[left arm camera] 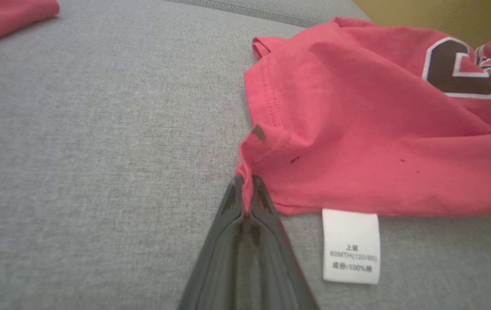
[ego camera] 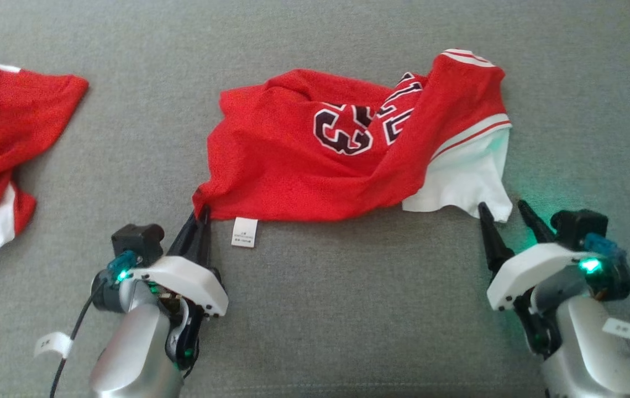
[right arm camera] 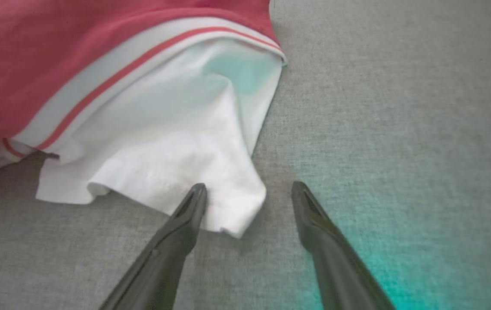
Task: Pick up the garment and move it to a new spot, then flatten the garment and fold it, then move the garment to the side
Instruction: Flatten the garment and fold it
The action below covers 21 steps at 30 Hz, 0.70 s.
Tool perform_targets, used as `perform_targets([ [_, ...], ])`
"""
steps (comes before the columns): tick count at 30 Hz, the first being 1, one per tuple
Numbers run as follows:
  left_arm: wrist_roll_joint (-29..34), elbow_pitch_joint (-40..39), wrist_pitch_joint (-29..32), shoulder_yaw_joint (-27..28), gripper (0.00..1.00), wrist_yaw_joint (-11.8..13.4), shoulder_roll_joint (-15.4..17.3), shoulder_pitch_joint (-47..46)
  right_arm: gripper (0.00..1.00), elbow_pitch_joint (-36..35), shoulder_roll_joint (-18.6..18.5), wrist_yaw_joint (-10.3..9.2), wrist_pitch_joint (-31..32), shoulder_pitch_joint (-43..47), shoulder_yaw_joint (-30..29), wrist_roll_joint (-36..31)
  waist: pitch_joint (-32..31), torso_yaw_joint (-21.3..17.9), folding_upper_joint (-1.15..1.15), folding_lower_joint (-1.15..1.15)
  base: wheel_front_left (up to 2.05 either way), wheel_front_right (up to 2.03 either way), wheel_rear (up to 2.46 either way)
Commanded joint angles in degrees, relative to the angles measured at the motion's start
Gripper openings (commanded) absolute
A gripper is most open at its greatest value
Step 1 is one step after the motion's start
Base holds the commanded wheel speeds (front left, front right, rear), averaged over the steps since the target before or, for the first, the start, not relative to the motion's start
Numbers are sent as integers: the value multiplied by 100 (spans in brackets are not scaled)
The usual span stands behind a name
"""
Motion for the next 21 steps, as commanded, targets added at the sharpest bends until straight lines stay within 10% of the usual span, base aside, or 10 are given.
perform_targets([
  [1, -8, -168, -67, 131, 0, -33, 50, -162, 100, 30, 7, 43, 108, -173, 143, -37, 69, 75, 0, 0, 0, 0, 0],
  [2, 3, -188, -69, 125, 0, -43, 51, -172, 89, 112, 8, 43, 163, -205, 130, -37, 93, 101, 0, 0, 0, 0, 0],
  [3, 12, -206, -72, 125, 0, -54, 58, -178, 9, 161, 9, 43, 183, -228, 126, -21, 101, 117, 0, 0, 0, 0, 0],
  [4, 24, -237, -73, 128, 0, -60, 67, -178, 0, 202, 10, 43, 219, -228, 114, -4, 106, 128, 0, 0, 0, 0, 0],
  [21, 315, -3967, 236, 669, 0, 247, 693, 169, 0, -3203, -579, 43, -315, -247, -291, 434, -530, -62, 0, 0, 0, 0, 0],
])
